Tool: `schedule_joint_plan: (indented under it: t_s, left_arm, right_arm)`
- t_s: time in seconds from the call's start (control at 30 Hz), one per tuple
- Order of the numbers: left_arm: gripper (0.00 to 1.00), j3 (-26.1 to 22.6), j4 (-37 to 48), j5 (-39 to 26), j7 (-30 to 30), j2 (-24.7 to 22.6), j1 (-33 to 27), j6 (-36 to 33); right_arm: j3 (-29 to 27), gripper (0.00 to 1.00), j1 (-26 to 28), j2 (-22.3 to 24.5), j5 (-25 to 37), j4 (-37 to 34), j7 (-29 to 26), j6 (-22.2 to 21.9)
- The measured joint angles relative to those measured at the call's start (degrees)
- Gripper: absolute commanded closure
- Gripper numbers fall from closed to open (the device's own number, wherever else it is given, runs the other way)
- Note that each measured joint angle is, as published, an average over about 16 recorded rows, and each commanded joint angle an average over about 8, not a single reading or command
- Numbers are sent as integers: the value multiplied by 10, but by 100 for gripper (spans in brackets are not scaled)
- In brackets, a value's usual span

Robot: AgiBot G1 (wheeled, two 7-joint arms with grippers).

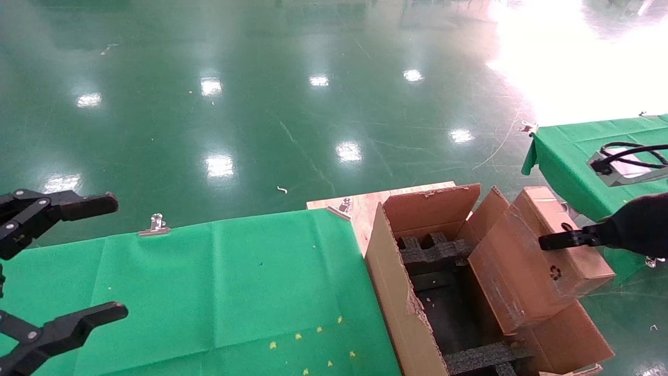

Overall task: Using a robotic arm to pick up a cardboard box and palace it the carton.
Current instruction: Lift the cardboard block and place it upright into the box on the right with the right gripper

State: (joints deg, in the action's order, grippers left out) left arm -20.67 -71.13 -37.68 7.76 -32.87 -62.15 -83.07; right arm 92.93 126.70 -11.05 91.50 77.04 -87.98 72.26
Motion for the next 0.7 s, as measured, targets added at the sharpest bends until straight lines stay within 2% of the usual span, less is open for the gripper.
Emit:
schedule_joint_plan:
  t_s: [0.7]
  left_arm:
    - [0, 0, 0, 0, 0, 0, 0, 0]
  right_arm:
    - [39, 100, -64, -8, 35, -2, -26, -85]
